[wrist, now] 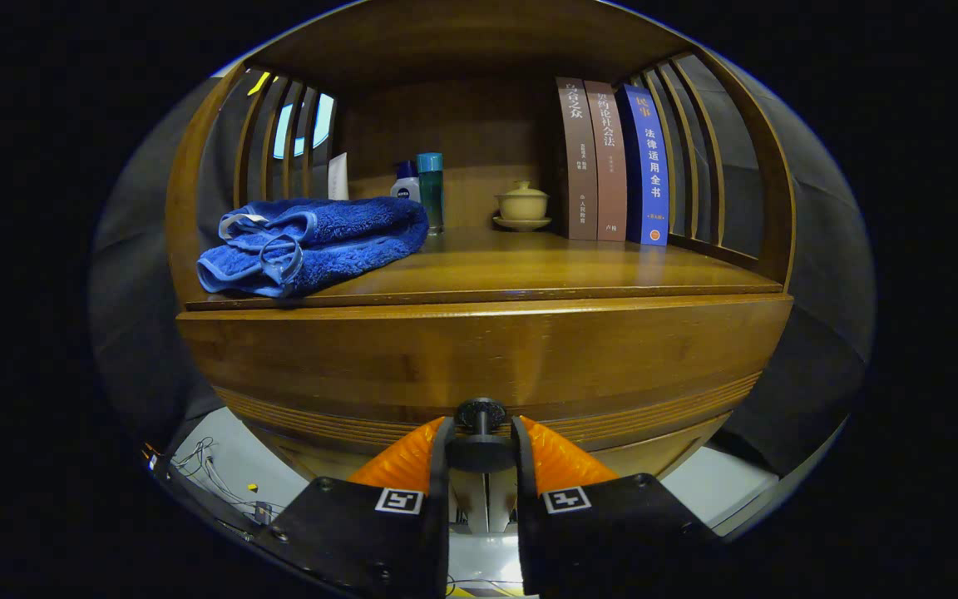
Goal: Pull open the drawer, take out the items inside it, and place them on the countertop above the cabinet.
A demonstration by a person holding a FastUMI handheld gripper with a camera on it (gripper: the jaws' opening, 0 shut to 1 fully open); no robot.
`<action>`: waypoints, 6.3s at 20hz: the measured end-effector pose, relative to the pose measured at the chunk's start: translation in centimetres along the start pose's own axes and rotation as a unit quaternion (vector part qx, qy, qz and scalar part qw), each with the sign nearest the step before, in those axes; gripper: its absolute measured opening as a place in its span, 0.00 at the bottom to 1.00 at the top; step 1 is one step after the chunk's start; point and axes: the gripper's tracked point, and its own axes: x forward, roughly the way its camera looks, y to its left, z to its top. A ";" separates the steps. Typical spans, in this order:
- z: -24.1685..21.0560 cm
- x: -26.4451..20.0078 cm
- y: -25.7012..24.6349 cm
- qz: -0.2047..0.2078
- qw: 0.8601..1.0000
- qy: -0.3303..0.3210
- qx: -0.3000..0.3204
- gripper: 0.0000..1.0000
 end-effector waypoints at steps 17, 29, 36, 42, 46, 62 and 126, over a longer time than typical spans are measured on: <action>-3.8 -10.0 -0.6 -0.003 0.999 0.036 0.009 0.37; -7.4 -16.6 -1.1 0.004 0.996 0.081 0.025 0.37; -8.4 -17.1 -1.3 0.006 0.996 0.086 0.038 0.58; -1.9 -20.6 -1.4 0.023 0.997 0.043 0.060 0.90; 5.9 -18.9 -1.8 0.037 0.997 0.005 0.065 0.90; 6.1 -2.2 -2.7 0.006 0.980 0.192 0.052 0.90; 18.1 7.6 1.0 0.026 0.979 0.199 0.041 0.40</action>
